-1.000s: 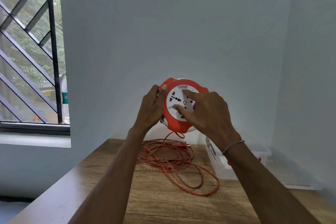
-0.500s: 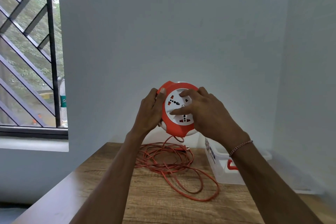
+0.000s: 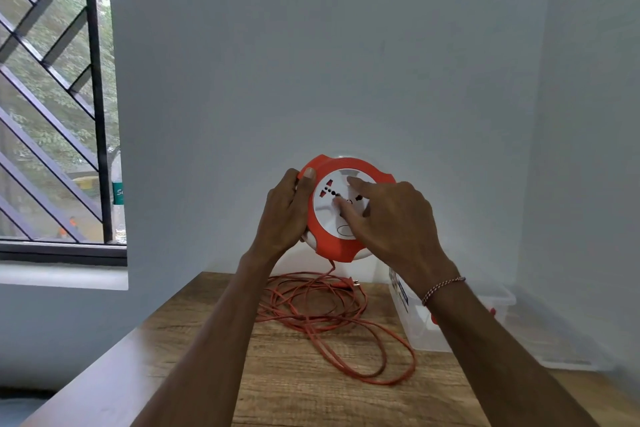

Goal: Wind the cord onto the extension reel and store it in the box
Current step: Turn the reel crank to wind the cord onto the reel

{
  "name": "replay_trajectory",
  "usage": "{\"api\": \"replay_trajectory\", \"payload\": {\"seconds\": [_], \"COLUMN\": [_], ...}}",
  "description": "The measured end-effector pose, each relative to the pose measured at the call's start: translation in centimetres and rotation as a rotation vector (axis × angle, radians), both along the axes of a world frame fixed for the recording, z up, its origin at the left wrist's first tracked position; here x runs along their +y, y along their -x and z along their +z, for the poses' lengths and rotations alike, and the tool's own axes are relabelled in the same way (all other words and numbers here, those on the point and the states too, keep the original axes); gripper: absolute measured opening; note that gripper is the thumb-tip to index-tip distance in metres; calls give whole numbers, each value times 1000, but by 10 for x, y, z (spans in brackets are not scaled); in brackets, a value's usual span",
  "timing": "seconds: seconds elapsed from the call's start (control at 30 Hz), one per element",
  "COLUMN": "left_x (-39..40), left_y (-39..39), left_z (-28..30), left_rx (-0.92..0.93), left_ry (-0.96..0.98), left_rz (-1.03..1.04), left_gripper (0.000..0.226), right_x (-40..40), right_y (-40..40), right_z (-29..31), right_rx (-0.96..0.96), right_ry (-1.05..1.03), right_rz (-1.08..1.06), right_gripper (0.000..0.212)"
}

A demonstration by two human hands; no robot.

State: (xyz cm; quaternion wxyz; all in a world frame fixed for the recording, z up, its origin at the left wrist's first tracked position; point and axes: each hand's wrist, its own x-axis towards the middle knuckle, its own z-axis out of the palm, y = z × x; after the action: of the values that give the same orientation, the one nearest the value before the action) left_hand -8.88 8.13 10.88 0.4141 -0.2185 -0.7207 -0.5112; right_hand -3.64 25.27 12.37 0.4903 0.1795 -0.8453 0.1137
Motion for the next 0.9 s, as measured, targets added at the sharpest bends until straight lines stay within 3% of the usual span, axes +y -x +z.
{"api": "replay_trajectory", "payload": {"seconds": [0.2, 0.37, 0.57, 0.9], "left_x": [1, 1, 3, 3], "left_y": [0, -2, 1, -1], "left_z": [0, 1, -1, 1], "left_rx": [-1, 26, 26, 56], "left_ry": [-9, -5, 2, -16], "left_rz": [-10, -8, -4, -10], "left_gripper": [37, 36, 36, 42], "right_x": [9, 11, 7, 2], "right_y": [-4, -8, -12, -3], "right_z": [9, 13, 10, 0], "right_rx": [74, -153, -53, 33], "right_ry": [-101, -286, -362, -47], "right_rz": [77, 120, -29, -37], "right_gripper": [25, 49, 56, 64]}}
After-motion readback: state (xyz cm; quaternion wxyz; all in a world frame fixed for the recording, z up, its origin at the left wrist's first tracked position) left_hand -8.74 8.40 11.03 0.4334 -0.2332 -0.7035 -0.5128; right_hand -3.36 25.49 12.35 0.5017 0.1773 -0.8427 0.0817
